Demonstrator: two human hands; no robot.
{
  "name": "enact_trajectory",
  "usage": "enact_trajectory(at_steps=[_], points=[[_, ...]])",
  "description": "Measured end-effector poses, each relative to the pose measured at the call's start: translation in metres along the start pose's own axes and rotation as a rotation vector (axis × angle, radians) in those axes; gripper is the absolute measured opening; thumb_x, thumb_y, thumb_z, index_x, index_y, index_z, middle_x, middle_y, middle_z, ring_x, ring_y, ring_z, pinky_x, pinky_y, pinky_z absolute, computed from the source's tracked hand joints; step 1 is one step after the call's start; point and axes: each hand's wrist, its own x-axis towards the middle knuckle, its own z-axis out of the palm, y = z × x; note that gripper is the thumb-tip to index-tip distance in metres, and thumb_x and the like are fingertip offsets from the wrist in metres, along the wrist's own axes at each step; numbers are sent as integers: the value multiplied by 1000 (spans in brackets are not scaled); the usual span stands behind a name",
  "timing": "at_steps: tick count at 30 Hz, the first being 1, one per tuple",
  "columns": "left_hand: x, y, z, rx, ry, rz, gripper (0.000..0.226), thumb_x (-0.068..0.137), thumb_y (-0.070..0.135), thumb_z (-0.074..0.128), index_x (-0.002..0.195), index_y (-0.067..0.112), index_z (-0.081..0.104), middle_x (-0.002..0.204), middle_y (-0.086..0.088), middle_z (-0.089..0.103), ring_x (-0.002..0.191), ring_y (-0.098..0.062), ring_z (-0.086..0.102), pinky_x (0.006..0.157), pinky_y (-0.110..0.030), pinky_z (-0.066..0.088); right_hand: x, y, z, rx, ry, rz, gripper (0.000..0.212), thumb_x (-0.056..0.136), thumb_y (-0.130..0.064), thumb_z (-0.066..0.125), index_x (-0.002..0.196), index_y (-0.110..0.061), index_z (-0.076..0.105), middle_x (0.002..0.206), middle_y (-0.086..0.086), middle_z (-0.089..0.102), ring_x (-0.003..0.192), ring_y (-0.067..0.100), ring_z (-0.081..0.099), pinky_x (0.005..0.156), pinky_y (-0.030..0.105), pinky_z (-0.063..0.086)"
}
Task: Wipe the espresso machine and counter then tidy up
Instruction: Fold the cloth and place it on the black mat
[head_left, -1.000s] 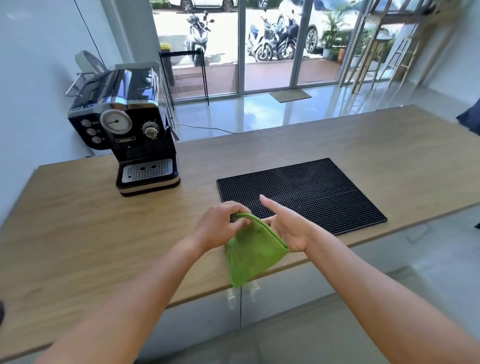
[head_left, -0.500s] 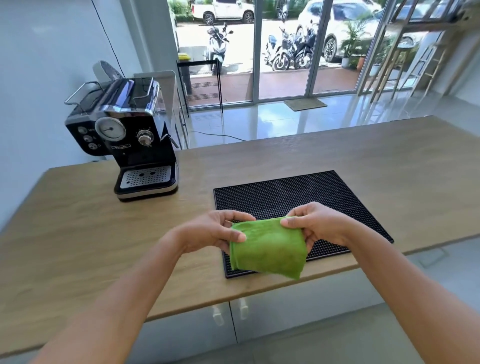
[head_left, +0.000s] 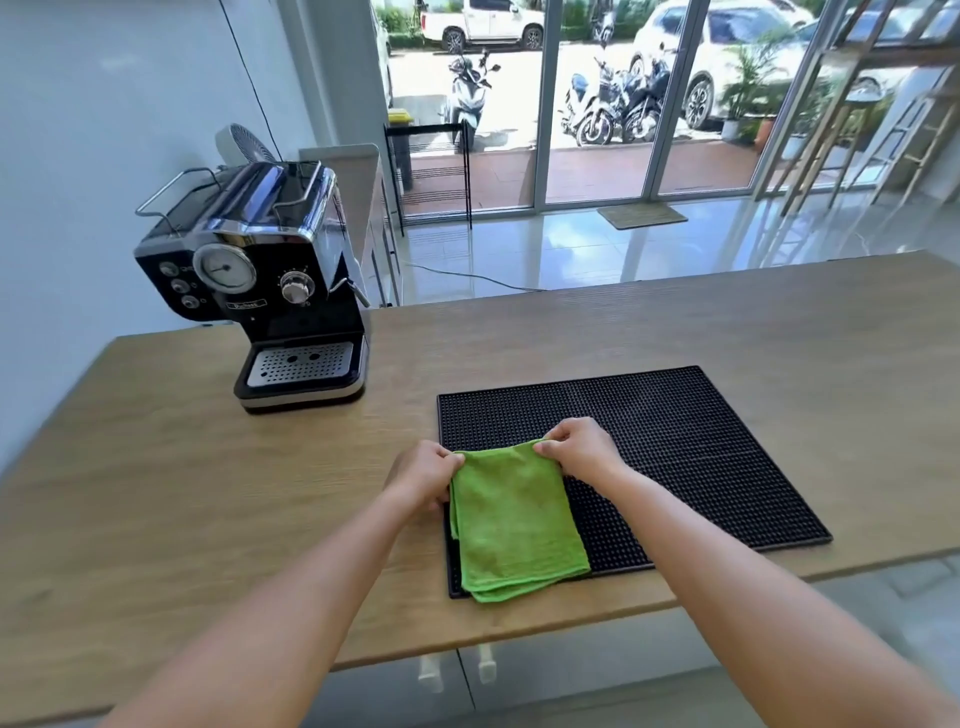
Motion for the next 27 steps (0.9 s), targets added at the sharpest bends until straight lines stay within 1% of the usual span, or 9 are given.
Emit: enact_trajectory(at_steps=[3,5,7,10,13,16,21,24,27], points=[[10,2,-3,154,59,21,22,85,39,63,73,22,70,81,-2,74,80,-22,71,72,-29,56,6,-2,3,-104,24,-9,20,84,-39,72,90,-20,73,91,-4,71,87,18,65,72,29,45],[15,3,-1,206,93,36,16,83,39,66,87,25,73,98,1,73,96,-21,67,78,-26,49,8,-2,7,-158,45,-8,18,86,-40,69,92,-23,70,98,-4,69,94,20,64,79,32,48],[16,3,1,244,122,52,19,81,37,68,99,30,70,108,5,70,104,-19,64,81,-26,47,6,-5,10,-238,74,-13,15,89,-38,66,95,-24,69,104,-4,67,98,21,63,85,35,49],[17,2,6,260,170,102,19,80,34,70,98,32,65,104,6,70,98,-18,64,77,-27,49,1,-6,16,-359,133,-50,15,93,-34,63,103,-23,67,113,-1,62,101,23,63,89,36,48],[18,1,8,236,196,137,14,81,31,71,90,31,61,92,5,69,88,-19,65,70,-28,50,-6,-3,22,-379,191,-102,25,95,-26,61,118,-22,54,117,-1,62,102,25,63,89,37,46],[16,0,8,239,217,150,11,81,29,71,86,29,62,89,5,69,86,-19,65,70,-29,51,-10,1,34,-508,248,-248,28,96,-13,55,122,-21,51,114,-2,60,96,20,62,88,34,44],[13,-2,3,276,207,137,9,86,31,62,92,33,68,102,7,70,96,-18,64,71,-25,46,-16,-3,46,-595,202,-176,27,97,-11,46,118,-17,60,113,4,55,100,23,57,91,35,44],[10,-6,-4,299,197,162,19,88,28,55,98,35,69,111,7,68,103,-18,63,76,-26,46,-20,-15,48,-635,222,-156,27,97,-18,47,120,-19,61,116,5,56,105,25,55,93,38,43],[5,-15,-17,303,200,203,23,89,28,50,102,36,67,118,8,64,104,-17,61,74,-25,43,-27,-28,56,-615,273,-199,27,97,-25,48,121,-24,61,118,4,56,109,23,52,95,38,39]])
